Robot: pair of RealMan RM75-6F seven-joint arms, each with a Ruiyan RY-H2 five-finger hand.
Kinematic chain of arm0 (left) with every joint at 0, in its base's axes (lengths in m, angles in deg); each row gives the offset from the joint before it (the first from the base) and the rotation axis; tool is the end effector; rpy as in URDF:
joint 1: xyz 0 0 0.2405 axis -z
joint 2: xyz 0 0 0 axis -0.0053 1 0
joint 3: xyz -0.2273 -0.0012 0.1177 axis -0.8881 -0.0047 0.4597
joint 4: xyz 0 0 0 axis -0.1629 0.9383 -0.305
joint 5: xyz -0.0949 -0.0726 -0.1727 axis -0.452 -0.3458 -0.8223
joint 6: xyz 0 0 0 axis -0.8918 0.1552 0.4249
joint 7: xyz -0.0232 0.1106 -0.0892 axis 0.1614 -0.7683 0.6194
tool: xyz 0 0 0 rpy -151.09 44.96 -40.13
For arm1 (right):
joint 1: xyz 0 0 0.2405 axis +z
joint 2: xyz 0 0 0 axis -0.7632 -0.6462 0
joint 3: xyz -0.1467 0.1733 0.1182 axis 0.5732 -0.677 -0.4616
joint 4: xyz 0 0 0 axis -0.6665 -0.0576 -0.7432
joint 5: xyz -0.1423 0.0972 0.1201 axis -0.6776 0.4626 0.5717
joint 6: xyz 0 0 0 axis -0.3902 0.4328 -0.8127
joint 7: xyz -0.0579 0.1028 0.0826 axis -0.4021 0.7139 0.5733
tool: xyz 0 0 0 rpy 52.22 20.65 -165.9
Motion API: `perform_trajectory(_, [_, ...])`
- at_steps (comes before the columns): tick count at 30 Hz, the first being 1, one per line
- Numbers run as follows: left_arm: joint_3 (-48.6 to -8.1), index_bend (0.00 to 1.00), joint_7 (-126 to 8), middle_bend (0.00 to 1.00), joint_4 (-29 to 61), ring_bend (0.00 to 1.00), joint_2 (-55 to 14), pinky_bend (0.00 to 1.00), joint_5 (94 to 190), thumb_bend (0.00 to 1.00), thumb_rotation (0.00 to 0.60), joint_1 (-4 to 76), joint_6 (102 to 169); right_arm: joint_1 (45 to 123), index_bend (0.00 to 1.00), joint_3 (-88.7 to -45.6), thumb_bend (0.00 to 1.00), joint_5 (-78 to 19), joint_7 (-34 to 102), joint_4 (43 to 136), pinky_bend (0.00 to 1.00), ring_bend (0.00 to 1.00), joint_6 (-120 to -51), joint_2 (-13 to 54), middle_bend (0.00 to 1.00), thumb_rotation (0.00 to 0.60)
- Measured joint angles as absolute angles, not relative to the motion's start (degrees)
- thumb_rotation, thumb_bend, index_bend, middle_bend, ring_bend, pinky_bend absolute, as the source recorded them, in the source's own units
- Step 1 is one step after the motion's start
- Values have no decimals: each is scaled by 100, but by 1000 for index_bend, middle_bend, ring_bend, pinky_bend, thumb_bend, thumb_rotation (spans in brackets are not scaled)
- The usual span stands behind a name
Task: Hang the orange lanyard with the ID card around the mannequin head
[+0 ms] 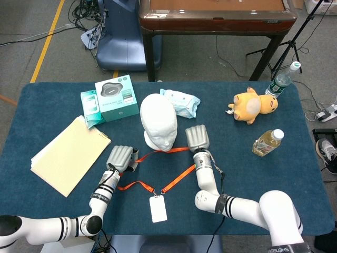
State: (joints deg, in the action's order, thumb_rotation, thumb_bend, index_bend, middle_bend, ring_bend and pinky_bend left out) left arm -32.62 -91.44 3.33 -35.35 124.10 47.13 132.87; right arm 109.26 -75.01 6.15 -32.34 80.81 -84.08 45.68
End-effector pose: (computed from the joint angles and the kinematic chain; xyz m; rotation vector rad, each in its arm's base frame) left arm -0.1233 0.3409 -0.0538 -1.7279 -1.1073 -0.8269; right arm -0.0982 -0.4002 -0.0754 1.7110 -0.6859 0.4025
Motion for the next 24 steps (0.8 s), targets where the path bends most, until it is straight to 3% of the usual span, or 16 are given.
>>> perform_trajectory(17, [-3243,619,-9167,1000,310,1000,-3483,998,12371,361,600,4683,13265,10959,612,-7561,229,1079,-3413,8317,794,807,-8325,4508,954,600])
perform_trajectory(24, [-3231,618,-9170,1000,331,1000,-3496,998,12368,362,600,4681,13257,11021,612,-7507,264,1134,-3453,8154,795,807,-8297,4619,948,600])
